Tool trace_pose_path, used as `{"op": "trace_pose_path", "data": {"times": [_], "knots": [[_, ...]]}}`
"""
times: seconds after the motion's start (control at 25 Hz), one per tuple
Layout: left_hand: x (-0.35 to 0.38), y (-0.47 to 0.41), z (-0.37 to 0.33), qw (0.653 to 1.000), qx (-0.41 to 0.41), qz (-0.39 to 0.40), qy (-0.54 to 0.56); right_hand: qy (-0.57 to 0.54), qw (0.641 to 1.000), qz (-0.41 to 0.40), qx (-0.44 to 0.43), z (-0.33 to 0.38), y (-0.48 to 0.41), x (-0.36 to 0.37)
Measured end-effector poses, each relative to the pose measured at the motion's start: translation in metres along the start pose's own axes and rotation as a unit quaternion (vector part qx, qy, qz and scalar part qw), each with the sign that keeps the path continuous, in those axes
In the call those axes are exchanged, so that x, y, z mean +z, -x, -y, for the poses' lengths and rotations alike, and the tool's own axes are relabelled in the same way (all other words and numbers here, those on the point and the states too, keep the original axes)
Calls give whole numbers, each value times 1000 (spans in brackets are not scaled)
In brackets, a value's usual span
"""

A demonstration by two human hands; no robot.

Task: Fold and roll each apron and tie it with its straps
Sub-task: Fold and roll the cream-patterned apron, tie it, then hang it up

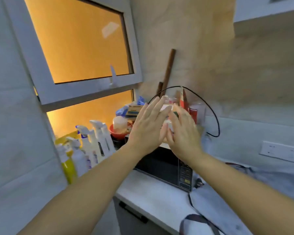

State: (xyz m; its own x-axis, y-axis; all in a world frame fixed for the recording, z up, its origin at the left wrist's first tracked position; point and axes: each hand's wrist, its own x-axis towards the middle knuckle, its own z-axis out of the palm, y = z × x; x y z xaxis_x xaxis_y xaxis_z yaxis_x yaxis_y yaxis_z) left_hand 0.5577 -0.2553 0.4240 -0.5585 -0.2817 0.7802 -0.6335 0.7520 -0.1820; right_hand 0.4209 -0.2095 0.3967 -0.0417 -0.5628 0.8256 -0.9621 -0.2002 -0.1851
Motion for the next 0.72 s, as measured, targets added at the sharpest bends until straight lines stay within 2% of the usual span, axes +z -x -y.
{"op": "trace_pose_path", "data": {"times": [0.16,0.4,0.72], "knots": [[62,-29,-84,997,37,30,68,88,993,35,71,-86,41,-43],[146,-71,-178,980,111,69,150,237,955,42,174,-194,92,-99],[233,-88,-239,944,186,138,234,321,890,45,321,-269,145,-132]]}}
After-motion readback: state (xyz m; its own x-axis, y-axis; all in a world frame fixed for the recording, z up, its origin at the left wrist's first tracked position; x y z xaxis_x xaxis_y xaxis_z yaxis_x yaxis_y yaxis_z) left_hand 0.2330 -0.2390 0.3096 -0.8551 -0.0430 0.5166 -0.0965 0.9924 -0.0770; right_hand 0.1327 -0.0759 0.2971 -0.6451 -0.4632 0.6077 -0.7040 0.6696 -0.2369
